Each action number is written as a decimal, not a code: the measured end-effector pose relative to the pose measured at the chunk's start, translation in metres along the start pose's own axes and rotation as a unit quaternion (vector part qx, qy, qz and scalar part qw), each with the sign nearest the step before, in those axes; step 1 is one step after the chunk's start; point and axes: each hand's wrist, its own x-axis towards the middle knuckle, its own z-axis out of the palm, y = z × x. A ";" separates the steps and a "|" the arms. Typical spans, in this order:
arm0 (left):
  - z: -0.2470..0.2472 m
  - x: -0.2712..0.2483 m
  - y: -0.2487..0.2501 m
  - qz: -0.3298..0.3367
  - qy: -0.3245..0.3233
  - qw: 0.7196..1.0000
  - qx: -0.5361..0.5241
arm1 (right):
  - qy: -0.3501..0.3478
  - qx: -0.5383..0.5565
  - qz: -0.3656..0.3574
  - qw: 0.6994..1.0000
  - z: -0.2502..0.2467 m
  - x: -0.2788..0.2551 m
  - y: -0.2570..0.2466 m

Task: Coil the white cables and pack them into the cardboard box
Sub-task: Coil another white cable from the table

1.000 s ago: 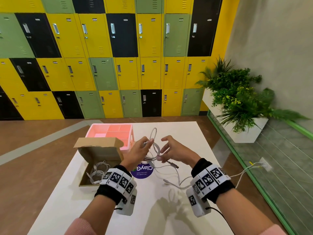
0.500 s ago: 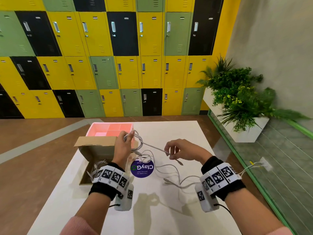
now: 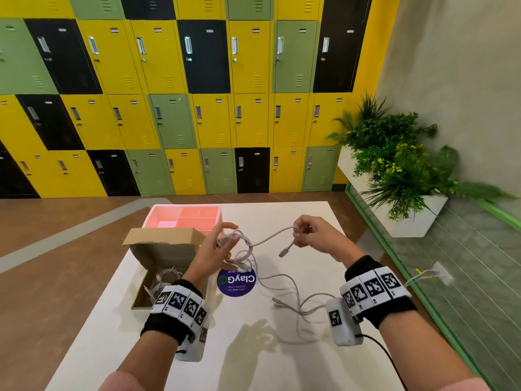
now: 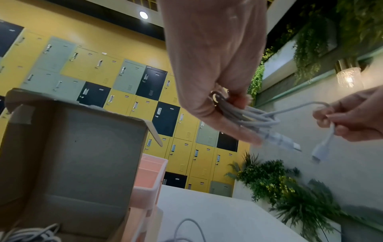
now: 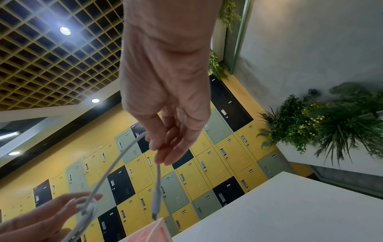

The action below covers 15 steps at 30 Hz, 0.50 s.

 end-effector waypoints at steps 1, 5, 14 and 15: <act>0.001 -0.001 0.001 0.009 -0.016 1.000 0.015 | 0.004 0.005 0.001 1.000 0.001 0.001 0.000; 0.003 0.001 -0.002 0.064 0.005 0.991 0.116 | 0.009 0.013 0.004 1.000 0.003 0.002 -0.002; 0.000 0.002 -0.010 0.034 0.067 0.985 0.155 | 0.011 -0.008 0.025 1.000 -0.002 -0.003 0.002; 0.000 0.002 -0.010 0.039 0.080 0.984 0.154 | 0.011 -0.013 0.028 0.999 -0.002 -0.004 0.002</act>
